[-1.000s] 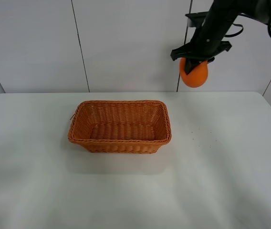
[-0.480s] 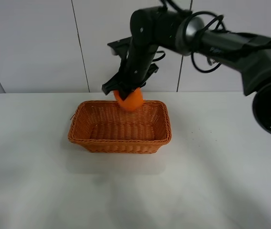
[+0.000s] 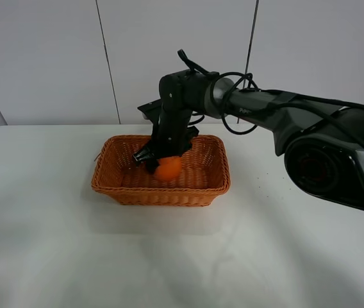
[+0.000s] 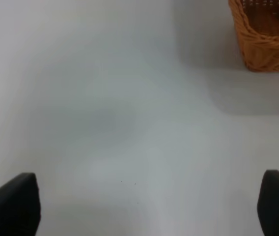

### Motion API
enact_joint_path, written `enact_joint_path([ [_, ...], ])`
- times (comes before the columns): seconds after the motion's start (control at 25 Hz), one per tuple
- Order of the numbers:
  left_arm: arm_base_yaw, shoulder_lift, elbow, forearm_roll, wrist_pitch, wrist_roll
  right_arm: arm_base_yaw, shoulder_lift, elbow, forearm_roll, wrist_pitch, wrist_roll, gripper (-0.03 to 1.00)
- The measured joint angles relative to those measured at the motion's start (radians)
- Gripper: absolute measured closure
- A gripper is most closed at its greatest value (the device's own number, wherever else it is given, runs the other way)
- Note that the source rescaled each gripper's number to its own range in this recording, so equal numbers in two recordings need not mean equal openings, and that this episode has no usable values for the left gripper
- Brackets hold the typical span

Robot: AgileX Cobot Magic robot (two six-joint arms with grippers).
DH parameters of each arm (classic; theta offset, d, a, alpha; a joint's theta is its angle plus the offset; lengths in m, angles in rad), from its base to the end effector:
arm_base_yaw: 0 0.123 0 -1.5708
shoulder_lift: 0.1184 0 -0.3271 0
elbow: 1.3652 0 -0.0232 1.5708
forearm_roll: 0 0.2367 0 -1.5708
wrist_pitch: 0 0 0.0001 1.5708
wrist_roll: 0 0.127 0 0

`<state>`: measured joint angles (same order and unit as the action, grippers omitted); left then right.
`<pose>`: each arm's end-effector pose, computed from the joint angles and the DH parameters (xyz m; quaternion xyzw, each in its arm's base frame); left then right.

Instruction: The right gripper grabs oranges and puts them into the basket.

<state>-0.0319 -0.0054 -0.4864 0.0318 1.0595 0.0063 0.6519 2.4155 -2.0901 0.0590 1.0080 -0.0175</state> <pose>-0.0269 0.0044 0.2501 0.0158 0.8548 0.0092 0.5186 0.4290 0.3354 0.1562 -0.3132 0.9355 0.0762 0.1450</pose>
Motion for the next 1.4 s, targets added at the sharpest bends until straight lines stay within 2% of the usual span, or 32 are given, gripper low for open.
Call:
enact_joint_path([
  [0.08, 0.000, 0.000, 0.000, 0.000, 0.000, 0.000, 0.000, -0.004, 0.000, 0.003, 0.001, -0.005, 0.03],
  [0.16, 0.000, 0.000, 0.000, 0.000, 0.000, 0.000, 0.000, -0.013, -0.005, 0.004, 0.016, -0.007, -0.01],
  [0.4, 0.000, 0.000, 0.000, 0.000, 0.000, 0.000, -0.001, -0.057, -0.145, -0.010, 0.171, -0.011, -0.03],
  [0.68, 0.000, 0.000, 0.000, 0.000, 0.000, 0.000, -0.052, -0.132, -0.210, -0.038, 0.206, -0.006, -0.03],
  [0.84, 0.000, 0.000, 0.000, 0.000, 0.000, 0.000, -0.143, -0.133, -0.208, -0.044, 0.210, -0.007, -0.03],
  [1.24, 0.000, 0.000, 0.000, 0.000, 0.000, 0.000, -0.483, -0.133, -0.208, -0.049, 0.210, -0.007, -0.03],
  [1.4, 0.000, 0.000, 0.000, 0.000, 0.000, 0.000, -0.577, -0.133, -0.208, -0.049, 0.210, -0.006, -0.03],
])
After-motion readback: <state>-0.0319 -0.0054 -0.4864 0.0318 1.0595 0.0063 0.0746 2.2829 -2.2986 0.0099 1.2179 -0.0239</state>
